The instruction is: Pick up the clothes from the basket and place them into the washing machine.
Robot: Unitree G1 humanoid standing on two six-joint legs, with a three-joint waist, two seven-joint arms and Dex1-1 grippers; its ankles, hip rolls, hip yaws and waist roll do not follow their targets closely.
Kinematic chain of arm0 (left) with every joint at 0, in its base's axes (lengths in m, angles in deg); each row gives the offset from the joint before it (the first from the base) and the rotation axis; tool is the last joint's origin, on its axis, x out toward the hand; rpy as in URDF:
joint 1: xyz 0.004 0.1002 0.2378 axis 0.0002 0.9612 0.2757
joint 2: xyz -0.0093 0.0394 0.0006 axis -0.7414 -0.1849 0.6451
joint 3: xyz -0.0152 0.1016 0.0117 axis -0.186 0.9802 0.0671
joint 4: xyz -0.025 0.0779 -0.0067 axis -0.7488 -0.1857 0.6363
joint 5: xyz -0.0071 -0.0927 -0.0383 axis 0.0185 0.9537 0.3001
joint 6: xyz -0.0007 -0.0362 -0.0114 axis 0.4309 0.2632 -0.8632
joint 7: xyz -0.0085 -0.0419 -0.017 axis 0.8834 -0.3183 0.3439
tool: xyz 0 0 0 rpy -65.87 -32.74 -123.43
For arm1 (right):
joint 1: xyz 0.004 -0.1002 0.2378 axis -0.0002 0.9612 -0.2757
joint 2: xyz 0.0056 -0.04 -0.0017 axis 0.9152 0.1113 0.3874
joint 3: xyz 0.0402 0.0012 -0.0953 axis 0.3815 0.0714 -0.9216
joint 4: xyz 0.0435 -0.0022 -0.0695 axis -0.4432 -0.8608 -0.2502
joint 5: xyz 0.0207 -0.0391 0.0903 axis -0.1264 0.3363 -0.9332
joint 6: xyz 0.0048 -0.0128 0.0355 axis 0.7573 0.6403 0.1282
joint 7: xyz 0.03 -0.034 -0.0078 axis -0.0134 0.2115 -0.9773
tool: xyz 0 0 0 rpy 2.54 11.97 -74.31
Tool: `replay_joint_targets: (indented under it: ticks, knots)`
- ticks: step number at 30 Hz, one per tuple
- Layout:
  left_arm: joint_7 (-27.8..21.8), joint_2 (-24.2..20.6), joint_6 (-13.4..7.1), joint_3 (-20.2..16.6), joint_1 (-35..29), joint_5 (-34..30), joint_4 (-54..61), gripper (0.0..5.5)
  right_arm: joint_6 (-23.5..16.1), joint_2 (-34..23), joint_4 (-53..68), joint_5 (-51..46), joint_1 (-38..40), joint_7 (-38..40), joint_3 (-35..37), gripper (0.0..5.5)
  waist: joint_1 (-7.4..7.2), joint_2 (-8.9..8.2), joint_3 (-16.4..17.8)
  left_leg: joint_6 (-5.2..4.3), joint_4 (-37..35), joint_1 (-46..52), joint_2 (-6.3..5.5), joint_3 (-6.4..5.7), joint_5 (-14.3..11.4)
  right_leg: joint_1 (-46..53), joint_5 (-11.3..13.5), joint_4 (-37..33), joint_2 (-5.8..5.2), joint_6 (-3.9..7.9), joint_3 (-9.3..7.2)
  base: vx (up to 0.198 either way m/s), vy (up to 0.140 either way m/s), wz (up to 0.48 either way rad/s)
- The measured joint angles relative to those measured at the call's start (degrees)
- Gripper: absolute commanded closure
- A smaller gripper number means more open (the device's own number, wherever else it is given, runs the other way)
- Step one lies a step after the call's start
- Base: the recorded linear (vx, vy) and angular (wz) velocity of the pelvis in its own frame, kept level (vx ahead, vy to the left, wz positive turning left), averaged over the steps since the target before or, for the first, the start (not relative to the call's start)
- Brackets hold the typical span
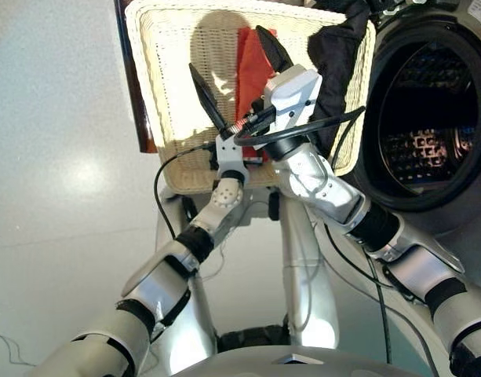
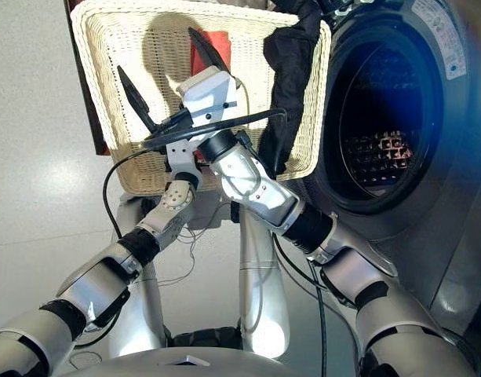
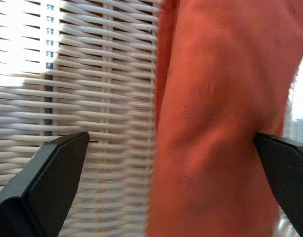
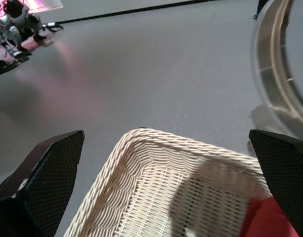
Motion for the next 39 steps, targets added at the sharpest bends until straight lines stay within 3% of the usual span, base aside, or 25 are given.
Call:
replay_joint_targets:
  ticks: [4, 6, 7, 9, 13, 16, 24, 30, 35, 39]
  knots:
    - [0.2, 0.3, -0.6, -1.1, -1.0, -0.3, -1.8, 0.0, -0.3, 0.9, 0.0, -1.2, -0.9, -0.1, -0.2, 0.0, -0.32, -0.49, -0.2, -0.05, 0.6, 0.1, 0.57, 0.36, -0.2, 0.2, 0.0, 0.0, 0.54, -0.31, 0.22, 0.0, 0.0, 0.0]
    - [0.9, 0.2, -0.6, -1.3, -1.4, -0.5, -2.6, 3.0, -0.3, 0.9, 0.0, -2.2, -0.9, -0.2, -0.2, 0.0, -0.34, -0.58, -0.3, 0.01, 0.6, 0.1, 0.87, 0.36, -0.3, 0.2, 0.2, -0.1, 0.69, -0.36, 0.24, 0.0, 0.0, 0.0]
    - [1.2, 0.0, -0.6, -1.9, -1.5, -0.5, -2.9, 3.6, -0.4, 0.9, 0.0, -2.2, -0.9, -0.4, -0.2, 0.0, -0.34, -0.59, -0.3, -0.14, 0.6, 0.1, 0.83, 0.34, -0.4, 0.3, 0.3, -0.1, 0.7, -0.31, 0.24, 0.0, 0.0, 0.0]
    - [1.3, -0.3, -1.1, -2.8, -0.9, -0.5, -2.8, 5.5, -0.4, 0.9, 0.0, -2.4, -0.7, -0.5, -0.3, 0.0, -0.19, -0.63, -0.3, -0.13, 0.5, 0.1, 0.82, 0.32, -0.4, 0.4, 0.3, -0.2, 0.71, -0.15, 0.24, 0.0, 0.0, 0.0]
    - [-0.6, -0.4, -1.9, -3.0, -0.7, -0.5, -2.3, 5.5, -0.4, 1.5, 0.0, -3.4, -0.3, -0.6, -0.3, 0.0, -0.42, -1.95, -0.8, -0.01, 0.5, -0.2, 0.81, 0.4, -0.4, 0.4, 0.7, -1.0, 0.6, 0.33, 0.26, 0.0, 0.0, 0.0]
    - [-1.6, -0.3, -0.7, -1.9, -2.4, -0.5, -3.8, 5.5, -0.4, 2.2, 0.0, -3.4, -0.3, -1.3, -0.5, 0.0, -1.66, -3.52, -1.2, -0.02, 0.5, -0.5, 0.7, 0.46, -0.4, 0.3, 1.1, -1.2, 0.52, 0.03, 0.17, 0.0, 0.0, 0.0]
    - [-2.0, -0.3, 2.0, -0.1, -3.6, -1.0, -4.3, 5.5, -0.4, 1.8, 0.0, -3.4, 0.3, -1.7, -0.4, 0.0, -1.77, -3.5, -1.2, 0.23, 0.2, 0.7, 0.57, 0.61, -0.1, 1.3, 1.3, -1.4, 0.29, 0.35, 0.07, 0.0, 0.0, 0.0]
    - [-1.8, -1.5, 3.1, 1.4, -1.3, -2.7, -3.2, 5.5, -0.4, -0.7, 0.0, -4.5, 6.6, -2.5, 0.3, 0.0, -1.59, -3.36, -1.1, 0.01, -3.3, 6.8, -0.33, 0.7, 0.1, 7.5, 1.1, -4.2, -0.76, 0.11, -0.61, 0.016, 0.027, 0.036]
    - [-1.9, -6.1, 3.3, 3.9, 2.6, -5.8, 5.3, 5.5, -0.4, -3.5, 0.2, -5.7, 13.9, -2.6, 6.8, 0.0, -1.26, -2.71, -0.6, 0.53, -8.4, 12.7, -1.67, 0.72, 2.3, 13.4, 2.3, -8.2, -2.0, 0.55, -1.6, 0.076, 0.046, 0.117]
    - [-1.9, -11.0, 3.2, 3.4, 5.5, -7.8, 14.8, 5.5, -0.4, -7.0, 1.7, -7.7, 20.0, -3.3, 9.8, 0.0, -0.65, -1.86, -0.3, 0.6, -12.8, 20.0, -2.59, 0.87, 3.3, 20.7, 2.7, -12.1, -2.97, 0.76, -2.33, 0.09, 0.014, 0.101]
